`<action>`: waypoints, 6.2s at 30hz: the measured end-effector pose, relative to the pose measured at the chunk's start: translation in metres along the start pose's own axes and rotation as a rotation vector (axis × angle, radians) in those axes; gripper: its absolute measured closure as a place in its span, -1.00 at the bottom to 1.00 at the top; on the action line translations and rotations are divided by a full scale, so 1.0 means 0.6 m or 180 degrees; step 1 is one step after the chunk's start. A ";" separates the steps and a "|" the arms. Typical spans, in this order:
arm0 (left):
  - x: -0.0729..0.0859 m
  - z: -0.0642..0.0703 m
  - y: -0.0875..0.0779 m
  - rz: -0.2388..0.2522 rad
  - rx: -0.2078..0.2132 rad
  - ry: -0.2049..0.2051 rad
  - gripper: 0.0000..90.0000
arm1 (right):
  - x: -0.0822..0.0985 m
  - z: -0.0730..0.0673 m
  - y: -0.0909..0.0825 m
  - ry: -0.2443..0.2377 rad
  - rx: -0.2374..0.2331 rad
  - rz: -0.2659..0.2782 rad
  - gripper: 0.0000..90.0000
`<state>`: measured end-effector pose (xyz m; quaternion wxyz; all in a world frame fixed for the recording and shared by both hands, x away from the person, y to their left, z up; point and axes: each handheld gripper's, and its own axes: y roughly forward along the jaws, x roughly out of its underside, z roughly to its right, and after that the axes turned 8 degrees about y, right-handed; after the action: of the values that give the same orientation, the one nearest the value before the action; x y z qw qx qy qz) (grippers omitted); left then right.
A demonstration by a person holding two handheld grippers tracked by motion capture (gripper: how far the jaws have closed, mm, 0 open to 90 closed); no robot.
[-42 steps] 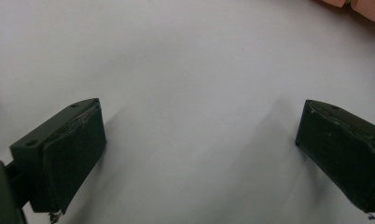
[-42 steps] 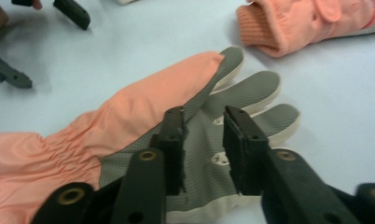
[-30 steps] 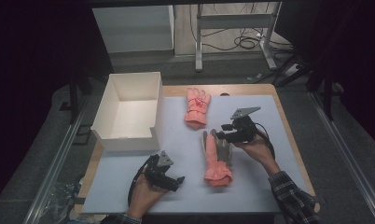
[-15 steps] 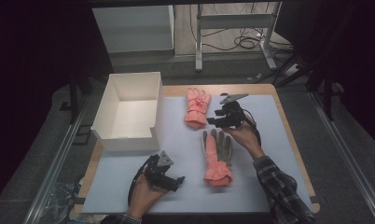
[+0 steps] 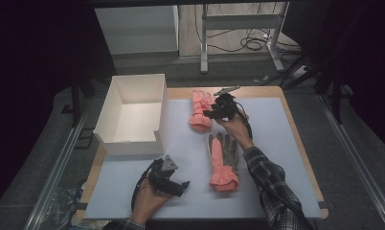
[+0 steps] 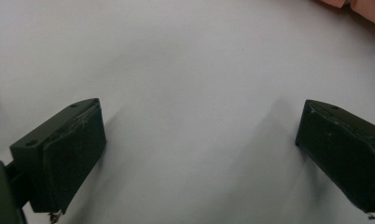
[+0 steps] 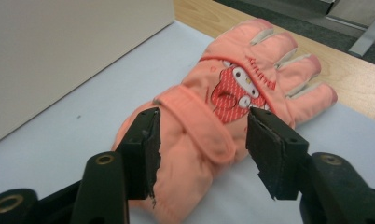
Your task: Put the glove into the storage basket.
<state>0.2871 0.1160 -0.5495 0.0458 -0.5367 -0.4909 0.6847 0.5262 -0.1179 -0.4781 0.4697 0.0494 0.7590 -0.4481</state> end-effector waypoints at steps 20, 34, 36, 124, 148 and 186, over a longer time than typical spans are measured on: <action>0.000 0.000 0.000 0.0002 0.0000 0.0003 -0.97 | -0.008 0.026 0.102 0.0291 0.0225 -0.0209 -0.02; 0.000 0.000 0.000 0.0002 0.0000 0.0003 -0.97 | -0.016 0.008 0.097 0.0183 0.0386 -0.0308 0.86; 0.000 0.000 0.000 0.0002 0.0000 0.0003 -0.97 | -0.018 0.011 0.092 0.0229 0.0336 -0.0278 0.87; 0.000 0.000 0.001 0.0014 -0.0009 0.0004 -0.97 | 0.210 -0.113 -0.225 0.0170 -0.0258 -0.0175 0.40; 0.000 0.000 0.001 0.0002 -0.0002 0.0006 -0.97 | 0.285 -0.074 -0.283 -0.0062 -0.0138 -0.0119 0.90; -0.001 -0.001 0.000 -0.0005 0.0010 -0.0004 -0.97 | 0.329 -0.165 -0.218 -0.0328 -0.0494 -0.0323 0.97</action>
<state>0.2876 0.1160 -0.5492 0.0469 -0.5357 -0.4903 0.6858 0.2860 -0.1919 -0.5294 0.4872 -0.0487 0.7678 -0.4132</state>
